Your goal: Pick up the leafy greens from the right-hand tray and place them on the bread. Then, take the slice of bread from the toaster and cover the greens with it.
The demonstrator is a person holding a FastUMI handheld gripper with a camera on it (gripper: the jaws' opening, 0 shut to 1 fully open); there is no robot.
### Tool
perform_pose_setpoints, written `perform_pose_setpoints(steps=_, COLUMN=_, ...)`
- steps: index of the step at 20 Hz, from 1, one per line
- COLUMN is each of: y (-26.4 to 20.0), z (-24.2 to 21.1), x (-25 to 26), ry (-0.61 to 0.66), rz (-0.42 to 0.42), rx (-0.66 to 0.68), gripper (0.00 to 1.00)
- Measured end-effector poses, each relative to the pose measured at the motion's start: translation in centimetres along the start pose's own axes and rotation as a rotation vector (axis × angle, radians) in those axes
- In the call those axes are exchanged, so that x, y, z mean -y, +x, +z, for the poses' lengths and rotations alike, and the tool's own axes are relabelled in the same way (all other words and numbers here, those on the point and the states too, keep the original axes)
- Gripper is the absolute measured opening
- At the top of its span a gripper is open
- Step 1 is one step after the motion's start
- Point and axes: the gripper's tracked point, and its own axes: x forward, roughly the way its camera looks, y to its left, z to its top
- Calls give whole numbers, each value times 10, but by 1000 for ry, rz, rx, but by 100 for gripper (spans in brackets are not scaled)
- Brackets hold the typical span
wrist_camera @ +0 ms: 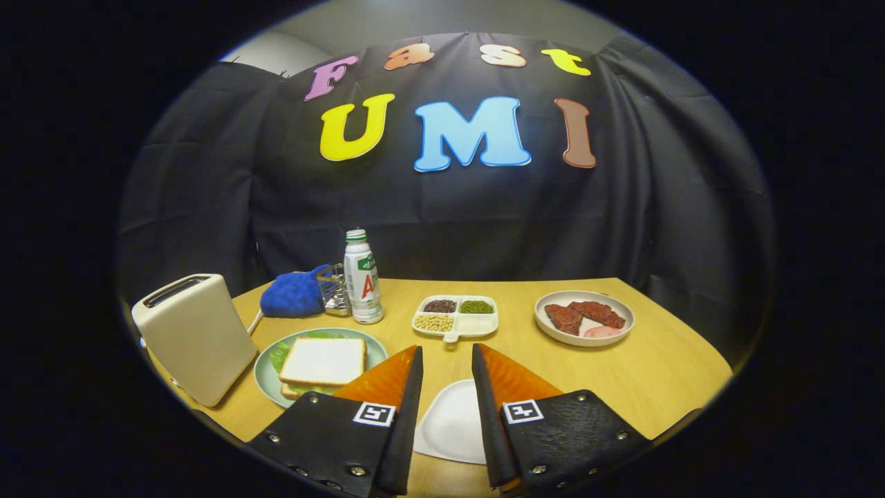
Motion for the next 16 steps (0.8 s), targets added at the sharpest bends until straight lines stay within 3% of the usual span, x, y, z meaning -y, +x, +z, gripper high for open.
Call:
perform_pose_setpoints(steps=5, y=-14, z=13, x=56, ry=77, rz=28, rx=42, gripper=42)
perform_pose_setpoints(steps=9, y=-32, z=24, x=119, ry=1, rz=-8, rx=108, gripper=42)
perform_pose_setpoints(steps=16, y=-52, z=19, x=226, ry=-12, rz=-84, rx=142, gripper=42)
